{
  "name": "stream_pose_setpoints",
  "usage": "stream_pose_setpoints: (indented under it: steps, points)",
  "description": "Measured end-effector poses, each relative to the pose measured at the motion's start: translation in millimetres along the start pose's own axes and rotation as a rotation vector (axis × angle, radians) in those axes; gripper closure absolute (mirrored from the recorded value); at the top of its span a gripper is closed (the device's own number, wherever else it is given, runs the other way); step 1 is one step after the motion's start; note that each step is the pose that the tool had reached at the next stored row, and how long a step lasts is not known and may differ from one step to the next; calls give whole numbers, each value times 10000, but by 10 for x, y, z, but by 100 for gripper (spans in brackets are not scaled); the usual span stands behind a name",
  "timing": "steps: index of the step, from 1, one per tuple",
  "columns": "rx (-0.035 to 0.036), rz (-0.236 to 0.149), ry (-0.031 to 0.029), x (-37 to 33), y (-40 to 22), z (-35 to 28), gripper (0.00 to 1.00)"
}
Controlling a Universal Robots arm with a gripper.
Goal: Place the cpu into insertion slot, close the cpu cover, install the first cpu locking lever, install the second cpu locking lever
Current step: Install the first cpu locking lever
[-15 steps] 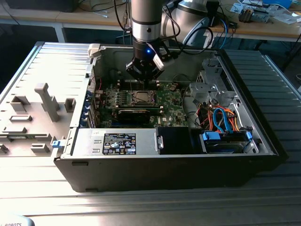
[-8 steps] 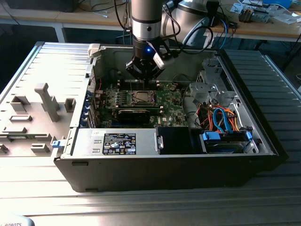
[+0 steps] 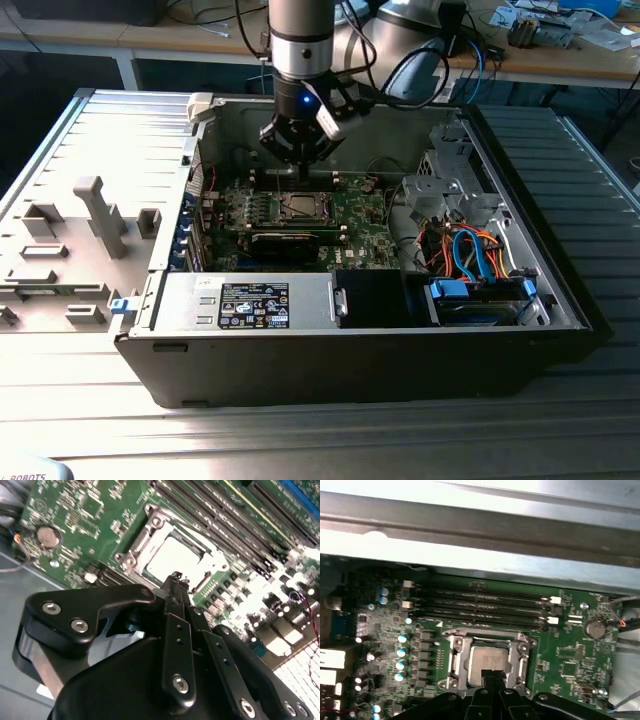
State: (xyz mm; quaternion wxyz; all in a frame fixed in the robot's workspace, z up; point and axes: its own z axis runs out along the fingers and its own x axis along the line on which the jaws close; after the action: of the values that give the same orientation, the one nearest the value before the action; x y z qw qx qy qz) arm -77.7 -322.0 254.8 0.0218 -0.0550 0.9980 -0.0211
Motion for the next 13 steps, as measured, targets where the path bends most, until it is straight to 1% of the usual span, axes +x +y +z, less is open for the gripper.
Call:
stream_pose_setpoints:
  steps: [2,5,6,8,9,10,12,13]
  points:
    - [0,-2,-2,57,23,-3,89]
    - [-3,-2,-3,162,60,-9,89]
    - [-26,3,-7,212,73,-12,89]
    - [-89,3,-16,273,86,-15,89]
    - [-140,8,-23,326,97,-18,89]
    - [-164,9,-27,362,103,-20,89]
    - [-168,9,-45,407,109,-23,89]
    - [-165,10,-50,411,109,-28,89]
